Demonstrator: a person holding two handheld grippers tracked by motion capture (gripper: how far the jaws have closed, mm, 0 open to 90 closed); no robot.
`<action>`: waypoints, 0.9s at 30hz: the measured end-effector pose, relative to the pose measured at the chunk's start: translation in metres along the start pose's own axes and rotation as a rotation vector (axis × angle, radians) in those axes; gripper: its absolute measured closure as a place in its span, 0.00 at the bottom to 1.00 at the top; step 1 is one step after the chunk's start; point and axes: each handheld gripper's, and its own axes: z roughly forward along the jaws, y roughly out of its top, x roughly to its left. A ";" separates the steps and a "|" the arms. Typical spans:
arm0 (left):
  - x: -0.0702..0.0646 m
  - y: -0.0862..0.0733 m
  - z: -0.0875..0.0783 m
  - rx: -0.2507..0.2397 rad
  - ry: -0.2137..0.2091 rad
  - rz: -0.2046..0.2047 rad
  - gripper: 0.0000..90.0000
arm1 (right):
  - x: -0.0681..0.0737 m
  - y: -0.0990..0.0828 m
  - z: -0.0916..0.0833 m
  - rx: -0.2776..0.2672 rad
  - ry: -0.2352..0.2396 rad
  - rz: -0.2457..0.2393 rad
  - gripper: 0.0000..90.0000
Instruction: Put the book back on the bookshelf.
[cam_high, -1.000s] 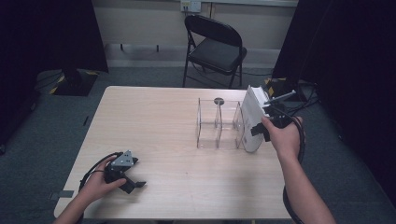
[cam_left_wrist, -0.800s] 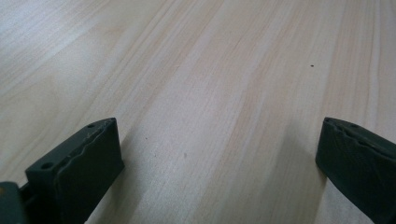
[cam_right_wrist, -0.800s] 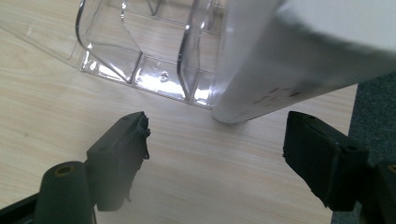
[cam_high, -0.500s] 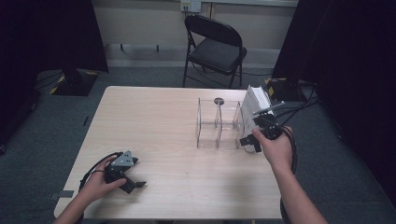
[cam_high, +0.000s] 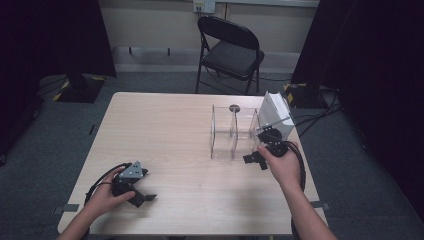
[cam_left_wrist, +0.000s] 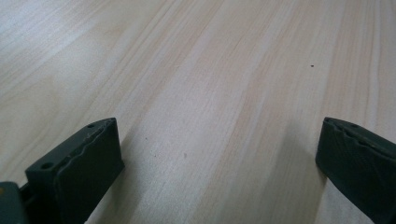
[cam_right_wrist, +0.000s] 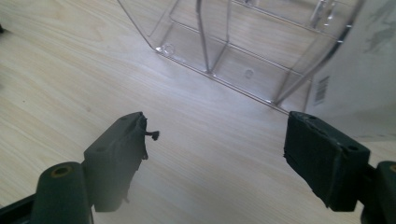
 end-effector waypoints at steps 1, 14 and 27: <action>0.000 0.000 0.000 0.000 0.000 -0.001 0.00 | 0.001 0.000 0.001 -0.001 0.008 -0.002 0.22; 0.000 0.000 0.000 0.002 -0.002 0.000 0.00 | 0.013 -0.003 0.017 -0.015 0.054 -0.029 0.22; 0.000 0.000 0.000 0.000 -0.001 -0.001 0.00 | 0.025 -0.005 0.032 -0.012 0.082 -0.063 0.22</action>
